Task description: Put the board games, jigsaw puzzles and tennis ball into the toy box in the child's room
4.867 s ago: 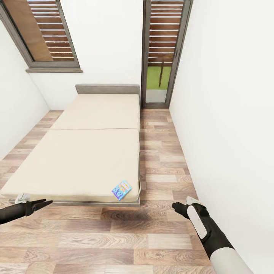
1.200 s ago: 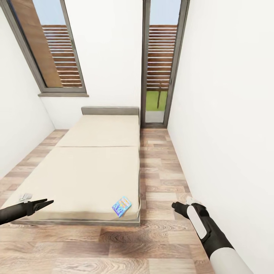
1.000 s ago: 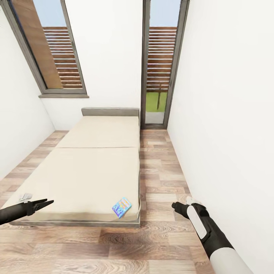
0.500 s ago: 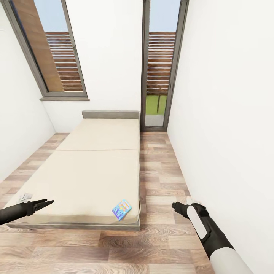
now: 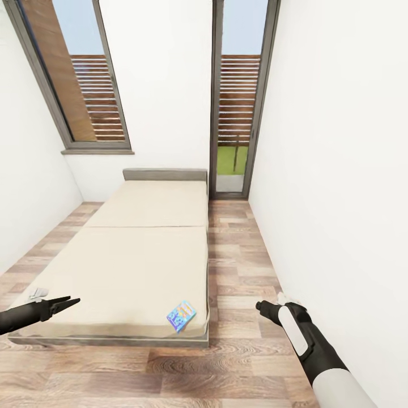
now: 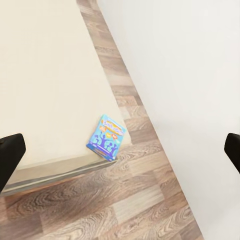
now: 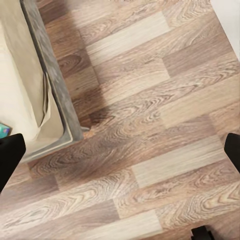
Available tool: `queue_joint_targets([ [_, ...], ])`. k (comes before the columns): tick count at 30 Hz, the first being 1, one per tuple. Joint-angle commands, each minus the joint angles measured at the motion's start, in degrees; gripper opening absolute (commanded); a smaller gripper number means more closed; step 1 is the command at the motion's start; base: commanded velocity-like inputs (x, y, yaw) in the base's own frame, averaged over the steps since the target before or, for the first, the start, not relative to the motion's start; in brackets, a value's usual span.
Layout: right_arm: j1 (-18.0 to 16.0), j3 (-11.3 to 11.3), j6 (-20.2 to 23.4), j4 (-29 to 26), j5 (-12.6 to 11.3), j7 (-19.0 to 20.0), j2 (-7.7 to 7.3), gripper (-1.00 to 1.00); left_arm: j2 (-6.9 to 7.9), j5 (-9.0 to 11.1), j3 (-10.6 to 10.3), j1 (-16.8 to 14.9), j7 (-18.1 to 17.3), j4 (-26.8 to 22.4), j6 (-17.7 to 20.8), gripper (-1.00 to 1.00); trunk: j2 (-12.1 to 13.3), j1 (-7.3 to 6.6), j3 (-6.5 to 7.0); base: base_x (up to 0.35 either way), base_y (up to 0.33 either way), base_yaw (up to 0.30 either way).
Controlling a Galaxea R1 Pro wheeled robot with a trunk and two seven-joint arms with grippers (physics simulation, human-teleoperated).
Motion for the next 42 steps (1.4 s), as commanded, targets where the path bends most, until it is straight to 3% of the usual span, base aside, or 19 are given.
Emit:
queue_joint_targets([
  [1, -0.04, 0.05, 0.15, -0.09, -0.60, -0.49, -0.02, 1.00, -0.04, -0.57, 0.48, -0.08, -0.34, -0.03, 0.60, 1.00, -0.12, 0.04, -0.03, 0.000, 0.000, 0.000],
  [42, -0.04, 0.05, 0.15, -0.04, -0.65, -0.49, -0.02, 1.00, -0.41, -0.49, 0.51, -0.08, -0.63, -0.03, 0.44, 1.00, -0.12, 0.04, 3.49, 0.000, 0.000, 0.000],
])
